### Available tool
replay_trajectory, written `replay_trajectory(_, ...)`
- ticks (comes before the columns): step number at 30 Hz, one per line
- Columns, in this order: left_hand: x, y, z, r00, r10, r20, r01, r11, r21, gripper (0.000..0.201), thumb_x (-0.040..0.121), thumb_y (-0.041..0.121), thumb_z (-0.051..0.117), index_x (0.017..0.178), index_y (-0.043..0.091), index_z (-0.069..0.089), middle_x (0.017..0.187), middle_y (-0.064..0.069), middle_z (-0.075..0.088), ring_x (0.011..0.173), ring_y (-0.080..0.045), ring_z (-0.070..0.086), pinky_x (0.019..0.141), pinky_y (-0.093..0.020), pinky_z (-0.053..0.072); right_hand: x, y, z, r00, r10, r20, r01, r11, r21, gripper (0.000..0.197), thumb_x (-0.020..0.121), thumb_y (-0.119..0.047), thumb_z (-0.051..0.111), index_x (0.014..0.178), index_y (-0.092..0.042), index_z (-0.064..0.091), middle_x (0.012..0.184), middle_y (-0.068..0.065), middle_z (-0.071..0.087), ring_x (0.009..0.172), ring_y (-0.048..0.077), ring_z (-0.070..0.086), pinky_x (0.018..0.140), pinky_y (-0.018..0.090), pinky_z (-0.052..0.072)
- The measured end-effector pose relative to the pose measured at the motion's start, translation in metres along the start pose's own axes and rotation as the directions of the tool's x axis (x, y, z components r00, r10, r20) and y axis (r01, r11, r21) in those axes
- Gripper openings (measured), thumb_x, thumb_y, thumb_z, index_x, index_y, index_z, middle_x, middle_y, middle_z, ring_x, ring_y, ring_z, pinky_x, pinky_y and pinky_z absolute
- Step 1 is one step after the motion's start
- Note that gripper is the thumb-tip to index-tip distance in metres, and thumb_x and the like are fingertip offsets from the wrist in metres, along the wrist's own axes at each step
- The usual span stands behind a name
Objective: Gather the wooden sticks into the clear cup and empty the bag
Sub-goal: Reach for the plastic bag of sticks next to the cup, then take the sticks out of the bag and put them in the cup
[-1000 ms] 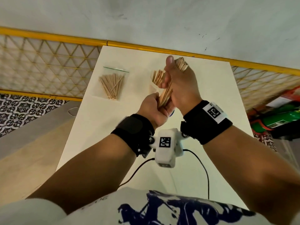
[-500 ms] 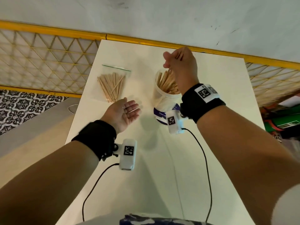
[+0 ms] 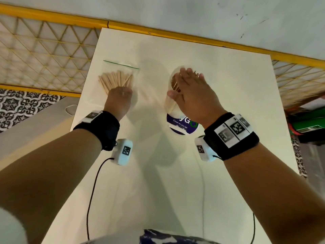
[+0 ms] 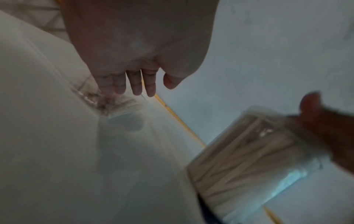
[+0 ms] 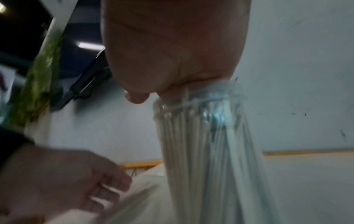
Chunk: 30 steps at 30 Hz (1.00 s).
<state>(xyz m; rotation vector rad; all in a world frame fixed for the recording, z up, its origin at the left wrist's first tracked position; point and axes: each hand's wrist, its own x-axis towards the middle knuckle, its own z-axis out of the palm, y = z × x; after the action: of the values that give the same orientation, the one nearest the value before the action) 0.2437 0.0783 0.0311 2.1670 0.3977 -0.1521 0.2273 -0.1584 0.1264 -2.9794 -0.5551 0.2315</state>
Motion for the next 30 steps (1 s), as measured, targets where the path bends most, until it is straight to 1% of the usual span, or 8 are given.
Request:
replay_trajectory(5,0.011,-0.033,0.020,0.974,0.146,0.175,-0.216,0.838,0.501,0.071,0.093,0.049,0.043,0.148,0.007,0.024,0.156,-0.017,0.020,0.144,-0.034,0.016,0.118,-0.042,0.015,-0.003,-0.004,0.001,0.999,-0.028,0.030,0.029,0.999,-0.019,0.094,0.080,-0.073,-0.002,0.146,-0.016,0.034,0.161,0.010,0.016,0.149,0.029,0.012,0.119,0.048,0.018)
replay_trajectory(9,-0.019,-0.044,0.029,0.950,0.134,0.281,-0.286,0.731,0.619,0.078,0.094,0.050,0.041,0.152,0.017,0.001,0.161,-0.008,-0.008,0.147,-0.034,-0.009,0.118,-0.045,0.001,-0.002,0.004,-0.004,0.995,0.071,-0.075,-0.072,0.997,-0.018,0.082,0.085,-0.068,0.004,0.147,-0.024,0.031,0.161,0.010,0.012,0.148,0.036,0.007,0.119,0.051,0.009)
replay_trajectory(14,-0.086,-0.063,0.022,0.881,0.290,0.375,-0.463,0.698,0.547,0.083,0.086,0.061,0.027,0.151,0.011,0.013,0.159,-0.013,0.012,0.147,-0.036,0.003,0.117,-0.052,0.011,-0.006,0.002,0.004,0.995,0.071,-0.073,-0.071,0.997,-0.002,0.076,0.088,-0.069,0.019,0.141,-0.018,0.039,0.159,0.014,0.020,0.146,0.039,0.018,0.115,0.054,0.023)
replay_trajectory(18,-0.132,-0.090,0.002,0.725,0.473,0.500,-0.684,0.576,0.447,0.073,0.091,0.062,0.028,0.145,0.013,0.034,0.144,-0.015,0.039,0.142,-0.037,0.024,0.115,-0.053,0.018,-0.003,0.005,0.001,1.000,-0.001,0.007,0.000,1.000,0.030,0.075,0.087,-0.072,0.027,0.138,-0.020,0.045,0.158,0.013,0.023,0.146,0.037,0.019,0.115,0.055,0.023)
replay_trajectory(20,-0.140,-0.099,-0.011,0.675,0.550,0.491,-0.737,0.521,0.431,0.060,0.092,0.056,0.036,0.131,0.013,0.053,0.130,-0.015,0.050,0.135,-0.036,0.035,0.115,-0.048,0.019,-0.006,0.004,-0.005,0.994,-0.035,-0.105,0.046,0.993,0.110,0.068,0.090,-0.066,0.032,0.136,-0.019,0.047,0.156,0.011,0.029,0.147,0.033,0.016,0.118,0.058,0.011)
replay_trajectory(23,-0.138,-0.099,-0.019,0.719,0.590,0.366,-0.691,0.558,0.459,0.036,0.088,0.040,0.051,0.100,0.010,0.065,0.115,-0.017,0.056,0.119,-0.038,0.050,0.103,-0.051,0.040,-0.028,0.000,-0.010,0.881,-0.035,-0.472,0.138,0.973,0.186,0.051,0.095,-0.051,0.040,0.125,-0.014,0.059,0.144,0.009,0.048,0.141,0.029,0.032,0.118,0.048,0.014)
replay_trajectory(26,-0.137,-0.073,0.000,0.745,0.595,0.300,-0.666,0.640,0.384,0.032,0.083,0.030,0.050,0.097,0.004,0.062,0.112,-0.019,0.058,0.110,-0.039,0.055,0.093,-0.045,0.048,-0.062,-0.011,0.010,0.728,0.005,-0.686,0.232,0.939,0.253,0.031,0.097,-0.029,0.051,0.113,-0.006,0.064,0.125,0.014,0.060,0.121,0.027,0.046,0.106,0.041,0.035)
replay_trajectory(30,-0.143,-0.027,0.048,0.817,0.421,0.394,-0.566,0.716,0.409,0.058,0.079,0.052,0.053,0.116,0.007,0.053,0.112,-0.015,0.056,0.103,-0.035,0.054,0.090,-0.041,0.045,-0.097,-0.023,0.060,0.889,0.148,-0.434,0.109,0.850,0.515,0.027,0.093,-0.027,0.054,0.111,-0.010,0.064,0.118,0.009,0.061,0.109,0.027,0.053,0.097,0.027,0.041)
